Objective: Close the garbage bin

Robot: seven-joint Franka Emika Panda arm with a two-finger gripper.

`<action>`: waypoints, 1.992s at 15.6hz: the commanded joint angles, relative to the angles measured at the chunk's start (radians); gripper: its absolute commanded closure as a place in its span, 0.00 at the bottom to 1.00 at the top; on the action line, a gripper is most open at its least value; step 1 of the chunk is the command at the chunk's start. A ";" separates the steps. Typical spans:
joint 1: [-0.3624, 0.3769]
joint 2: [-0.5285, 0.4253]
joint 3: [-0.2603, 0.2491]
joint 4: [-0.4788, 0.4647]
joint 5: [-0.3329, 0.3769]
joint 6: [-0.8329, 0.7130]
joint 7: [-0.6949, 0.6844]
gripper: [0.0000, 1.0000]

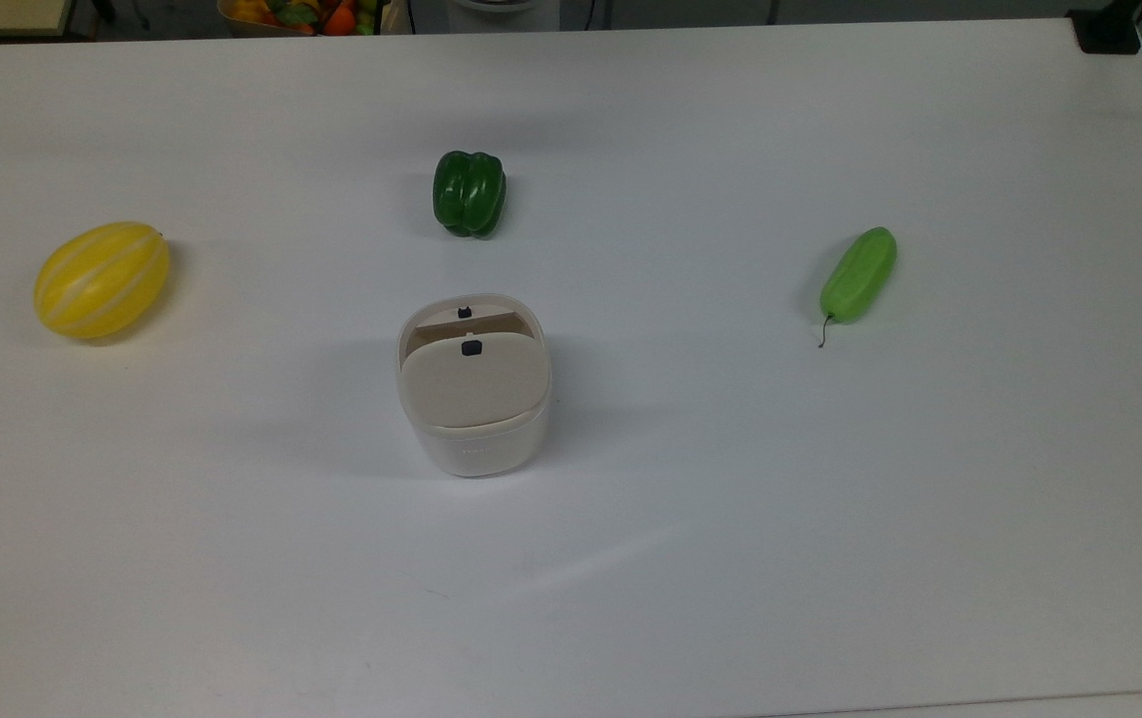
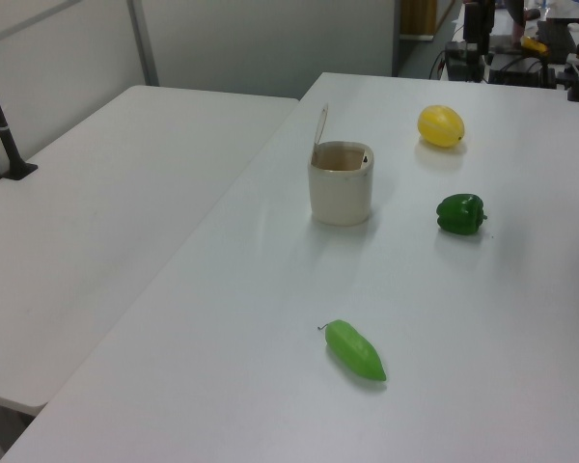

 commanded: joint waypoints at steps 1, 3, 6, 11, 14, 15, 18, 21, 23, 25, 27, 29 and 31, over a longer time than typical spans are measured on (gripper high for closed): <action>-0.004 0.008 -0.008 0.025 0.017 0.013 0.000 0.28; -0.005 0.009 -0.008 0.023 0.019 0.015 0.000 0.65; -0.007 0.009 -0.011 0.025 0.040 0.021 0.000 1.00; 0.004 0.012 -0.002 0.057 0.048 0.054 -0.001 1.00; 0.005 0.022 0.001 0.069 0.103 0.174 -0.023 1.00; 0.005 0.026 0.004 0.069 0.122 0.221 -0.034 1.00; 0.030 0.052 0.008 0.074 0.145 0.425 -0.023 1.00; 0.065 0.100 0.008 0.075 0.151 0.574 -0.021 1.00; 0.087 0.137 0.008 0.077 0.152 0.660 0.000 1.00; 0.103 0.184 0.008 0.092 0.154 0.752 0.037 1.00; 0.116 0.245 0.008 0.129 0.160 0.827 0.043 1.00; 0.116 0.287 0.008 0.163 0.184 0.851 0.042 1.00; 0.117 0.305 0.009 0.183 0.185 0.855 0.041 1.00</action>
